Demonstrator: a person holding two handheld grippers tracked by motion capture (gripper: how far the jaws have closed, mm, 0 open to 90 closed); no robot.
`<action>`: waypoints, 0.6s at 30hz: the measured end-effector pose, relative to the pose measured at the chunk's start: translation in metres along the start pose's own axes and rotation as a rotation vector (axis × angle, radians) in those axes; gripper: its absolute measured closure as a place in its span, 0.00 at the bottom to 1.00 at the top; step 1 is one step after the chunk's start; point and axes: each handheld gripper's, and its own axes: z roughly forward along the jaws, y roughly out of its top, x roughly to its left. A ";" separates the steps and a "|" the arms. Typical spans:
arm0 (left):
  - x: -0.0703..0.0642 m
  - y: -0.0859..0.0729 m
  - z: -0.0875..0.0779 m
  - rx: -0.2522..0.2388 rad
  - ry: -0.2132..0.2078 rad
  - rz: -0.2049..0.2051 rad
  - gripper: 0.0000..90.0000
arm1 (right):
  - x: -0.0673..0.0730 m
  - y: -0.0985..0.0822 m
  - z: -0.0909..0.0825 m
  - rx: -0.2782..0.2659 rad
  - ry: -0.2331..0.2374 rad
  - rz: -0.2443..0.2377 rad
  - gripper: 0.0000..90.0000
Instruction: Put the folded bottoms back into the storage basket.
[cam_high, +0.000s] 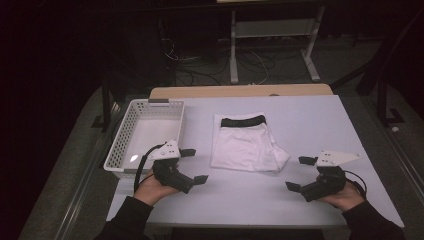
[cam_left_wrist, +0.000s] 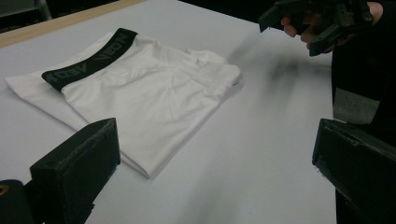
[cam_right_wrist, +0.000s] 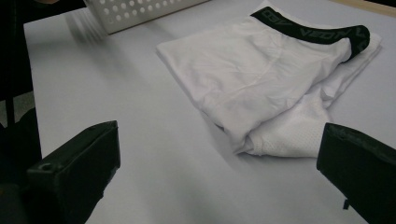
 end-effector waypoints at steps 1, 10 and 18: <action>0.001 0.000 0.000 0.000 -0.002 -0.005 0.00 | 0.000 0.000 0.001 0.001 0.001 -0.003 0.00; 0.001 -0.003 0.002 -0.003 -0.021 -0.012 0.00 | 0.001 0.002 0.005 -0.001 0.017 -0.005 0.00; 0.000 -0.003 0.004 -0.009 -0.027 -0.004 0.00 | 0.003 0.002 0.010 0.000 0.018 -0.010 0.01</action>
